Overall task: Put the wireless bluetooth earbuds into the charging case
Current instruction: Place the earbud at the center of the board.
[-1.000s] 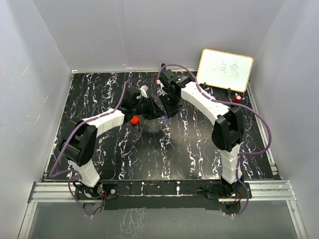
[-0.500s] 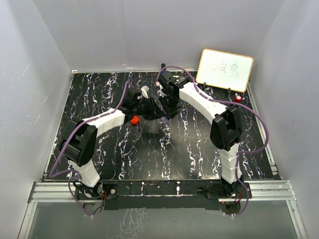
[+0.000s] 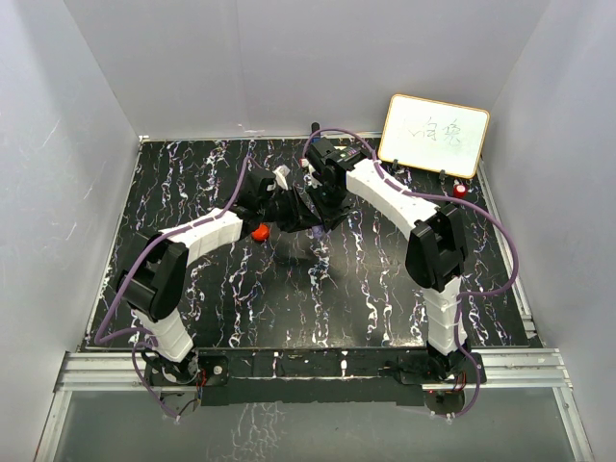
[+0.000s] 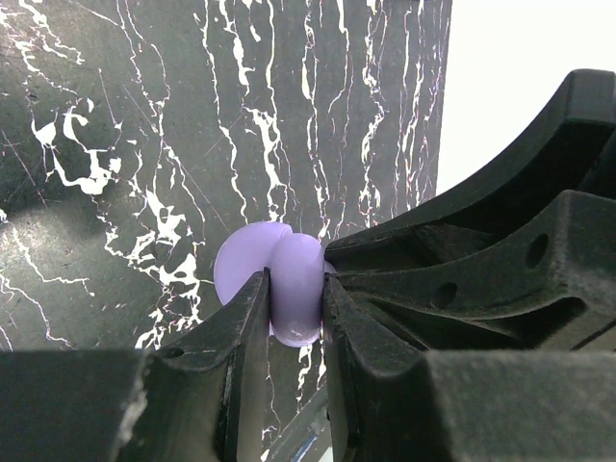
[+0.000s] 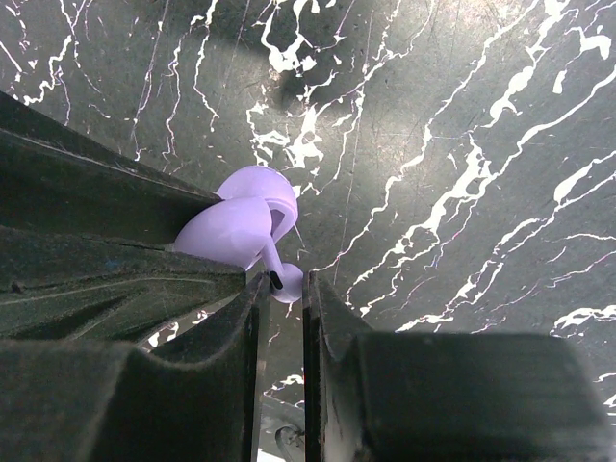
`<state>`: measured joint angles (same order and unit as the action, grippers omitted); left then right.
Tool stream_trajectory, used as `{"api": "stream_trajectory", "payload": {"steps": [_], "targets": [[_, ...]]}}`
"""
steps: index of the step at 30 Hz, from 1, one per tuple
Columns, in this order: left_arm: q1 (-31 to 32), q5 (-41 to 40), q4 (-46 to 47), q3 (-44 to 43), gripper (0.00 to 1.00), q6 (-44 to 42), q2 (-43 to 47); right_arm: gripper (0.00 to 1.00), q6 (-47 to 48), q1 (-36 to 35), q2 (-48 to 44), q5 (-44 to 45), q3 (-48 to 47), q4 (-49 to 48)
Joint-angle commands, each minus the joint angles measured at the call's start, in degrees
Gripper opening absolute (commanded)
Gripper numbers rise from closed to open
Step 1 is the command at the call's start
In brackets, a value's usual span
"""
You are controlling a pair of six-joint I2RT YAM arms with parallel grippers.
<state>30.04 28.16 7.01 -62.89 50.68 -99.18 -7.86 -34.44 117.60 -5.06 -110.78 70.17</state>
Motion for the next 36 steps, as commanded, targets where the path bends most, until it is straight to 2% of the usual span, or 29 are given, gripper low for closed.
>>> {"api": "stream_trajectory", "payload": {"steps": [1,36], "targets": [[0.8,1.0,0.1,-2.7,0.00,-0.5,-0.1,0.00,-0.3,-0.2,-0.1,0.4,-0.6,-0.5],[1.8,-1.6,-3.2,-4.3,0.00,-2.6,-0.1,0.00,-0.1,-0.3,-0.7,0.2,1.7,-0.2]]}}
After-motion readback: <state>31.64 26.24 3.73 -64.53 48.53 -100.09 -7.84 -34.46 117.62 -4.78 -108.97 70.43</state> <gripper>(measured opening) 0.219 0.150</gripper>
